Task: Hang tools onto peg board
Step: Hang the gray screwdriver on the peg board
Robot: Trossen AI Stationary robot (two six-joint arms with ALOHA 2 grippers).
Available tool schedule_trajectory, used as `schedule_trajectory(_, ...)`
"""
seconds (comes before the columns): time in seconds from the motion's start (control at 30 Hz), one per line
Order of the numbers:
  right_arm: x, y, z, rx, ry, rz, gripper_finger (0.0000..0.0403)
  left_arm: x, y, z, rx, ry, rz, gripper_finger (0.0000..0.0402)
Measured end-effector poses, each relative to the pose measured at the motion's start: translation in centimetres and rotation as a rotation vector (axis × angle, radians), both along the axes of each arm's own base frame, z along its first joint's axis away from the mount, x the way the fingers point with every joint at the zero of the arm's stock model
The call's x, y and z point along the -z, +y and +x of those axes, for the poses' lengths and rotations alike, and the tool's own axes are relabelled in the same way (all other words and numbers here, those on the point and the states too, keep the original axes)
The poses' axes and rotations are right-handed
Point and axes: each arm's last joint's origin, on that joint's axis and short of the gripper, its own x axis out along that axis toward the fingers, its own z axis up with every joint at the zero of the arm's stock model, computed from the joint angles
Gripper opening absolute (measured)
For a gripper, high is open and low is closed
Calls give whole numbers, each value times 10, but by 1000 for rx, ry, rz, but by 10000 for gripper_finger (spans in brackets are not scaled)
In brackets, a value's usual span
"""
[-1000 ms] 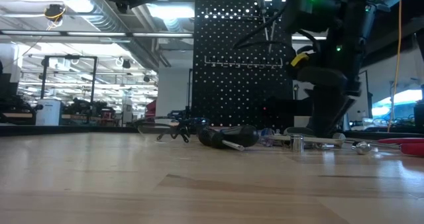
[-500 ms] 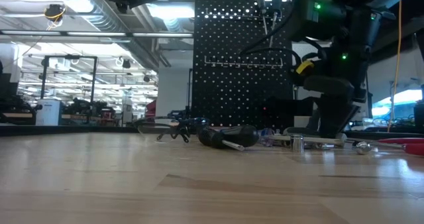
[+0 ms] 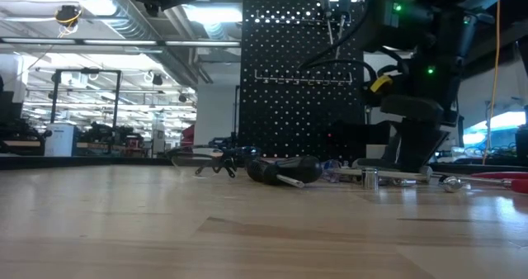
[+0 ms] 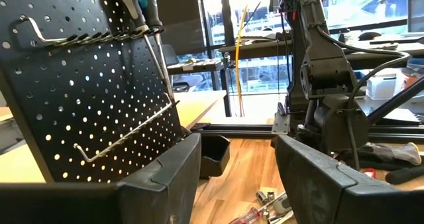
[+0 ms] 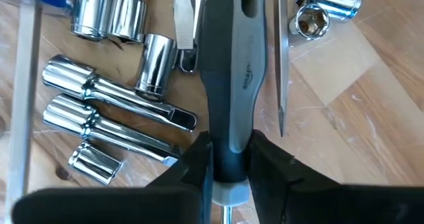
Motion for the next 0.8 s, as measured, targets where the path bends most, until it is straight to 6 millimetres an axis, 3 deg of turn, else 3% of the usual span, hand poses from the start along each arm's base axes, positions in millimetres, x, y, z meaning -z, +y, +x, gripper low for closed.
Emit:
schedule_trajectory(0.4, -5, -1, -1, -10, -18, -37, 73, 0, 0, 0, 0, 0, 1, 184)
schedule_trajectory(0.8, -47, -4, -11, 6, -197, -61, 75, 0, 0, 0, 0, 1, 1, 184)
